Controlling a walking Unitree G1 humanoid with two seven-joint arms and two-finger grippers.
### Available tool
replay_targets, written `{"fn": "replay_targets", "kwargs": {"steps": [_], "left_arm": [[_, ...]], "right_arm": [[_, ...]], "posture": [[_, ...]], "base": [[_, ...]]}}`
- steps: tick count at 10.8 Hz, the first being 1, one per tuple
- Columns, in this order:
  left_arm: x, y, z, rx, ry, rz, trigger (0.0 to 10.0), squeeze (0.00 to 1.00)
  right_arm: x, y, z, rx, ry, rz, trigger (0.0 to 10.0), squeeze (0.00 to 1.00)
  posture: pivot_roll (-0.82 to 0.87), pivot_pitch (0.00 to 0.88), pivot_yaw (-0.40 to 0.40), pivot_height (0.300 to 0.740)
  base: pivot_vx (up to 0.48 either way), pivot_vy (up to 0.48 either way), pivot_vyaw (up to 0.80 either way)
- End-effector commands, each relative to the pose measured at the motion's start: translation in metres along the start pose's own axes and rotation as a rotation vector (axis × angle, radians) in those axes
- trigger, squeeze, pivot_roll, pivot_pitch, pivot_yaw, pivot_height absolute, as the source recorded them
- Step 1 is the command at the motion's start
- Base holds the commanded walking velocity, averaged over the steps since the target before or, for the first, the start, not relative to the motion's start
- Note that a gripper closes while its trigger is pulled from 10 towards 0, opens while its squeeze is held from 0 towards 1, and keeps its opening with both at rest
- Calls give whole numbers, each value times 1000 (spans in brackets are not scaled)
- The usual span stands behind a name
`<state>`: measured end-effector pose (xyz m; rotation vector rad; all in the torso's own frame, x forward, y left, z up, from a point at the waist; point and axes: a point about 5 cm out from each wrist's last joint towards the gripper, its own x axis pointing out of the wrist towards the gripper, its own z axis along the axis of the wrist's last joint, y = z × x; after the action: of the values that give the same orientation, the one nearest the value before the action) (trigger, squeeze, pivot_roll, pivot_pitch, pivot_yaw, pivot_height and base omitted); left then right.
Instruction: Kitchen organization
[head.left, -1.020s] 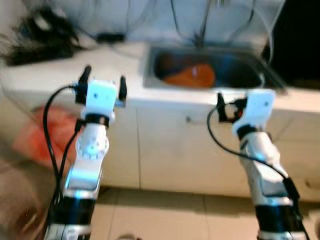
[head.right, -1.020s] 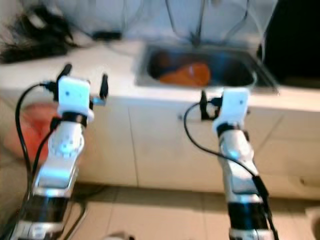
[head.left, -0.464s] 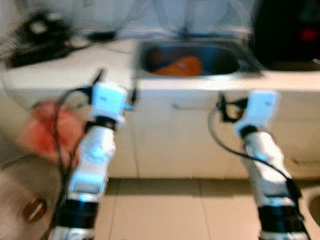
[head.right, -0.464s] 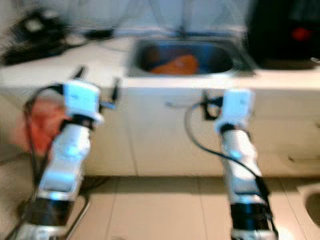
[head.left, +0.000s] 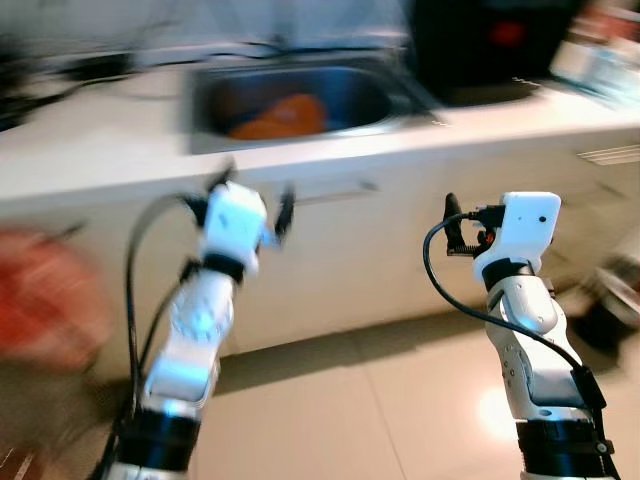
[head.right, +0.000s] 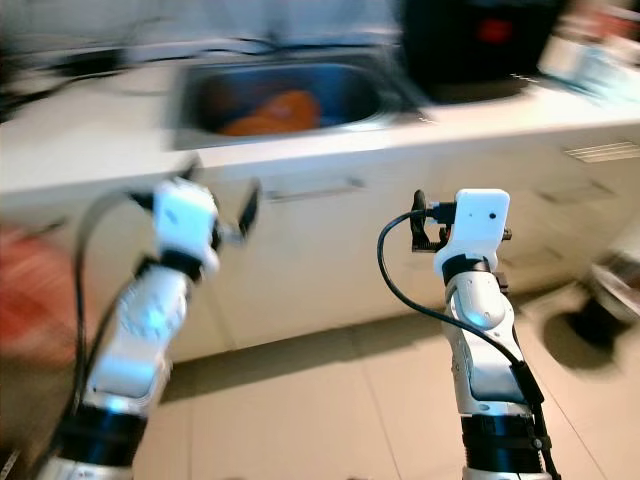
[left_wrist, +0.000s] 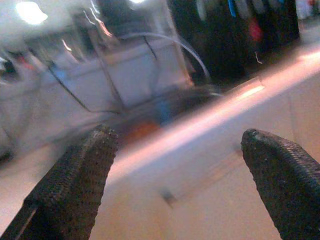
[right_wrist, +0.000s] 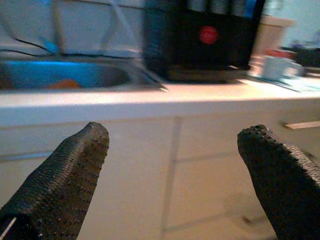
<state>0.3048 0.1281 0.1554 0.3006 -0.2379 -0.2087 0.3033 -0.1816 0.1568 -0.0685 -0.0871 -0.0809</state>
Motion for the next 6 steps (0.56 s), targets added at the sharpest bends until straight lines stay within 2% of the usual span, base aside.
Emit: {"fn": "replay_targets", "kwargs": {"steps": [1,2,3,4,5,6], "left_arm": [[-7,-3,-33,-56,135,-8,10000,0],[-19,-3,-57,-120,220,18,10000,0],[-32,-3,-83,-131,347,28,10000,0],[-51,-5,-120,-63,551,-11,10000,0],[-75,-16,-155,-8,825,-120,10000,0],[-92,-23,-170,3,953,-193,10000,0]], "right_arm": [[-7,-4,-24,-28,80,-15,10000,0],[-13,-7,-44,-22,152,-26,10000,0],[-20,-9,-64,-15,227,-37,10000,0],[-35,-13,-101,-12,378,-48,10000,0],[-54,-18,-138,-64,529,-51,10000,0],[-69,-21,-160,-37,633,-72,10000,0]], "posture": [[41,0,36,740],[41,0,36,740],[28,0,47,740],[21,0,50,740],[-2,0,61,740],[-2,0,61,740]], "base": [[0,0,-800],[0,0,-800],[0,0,-800],[0,0,-800],[0,0,-800],[0,0,-800]]}}
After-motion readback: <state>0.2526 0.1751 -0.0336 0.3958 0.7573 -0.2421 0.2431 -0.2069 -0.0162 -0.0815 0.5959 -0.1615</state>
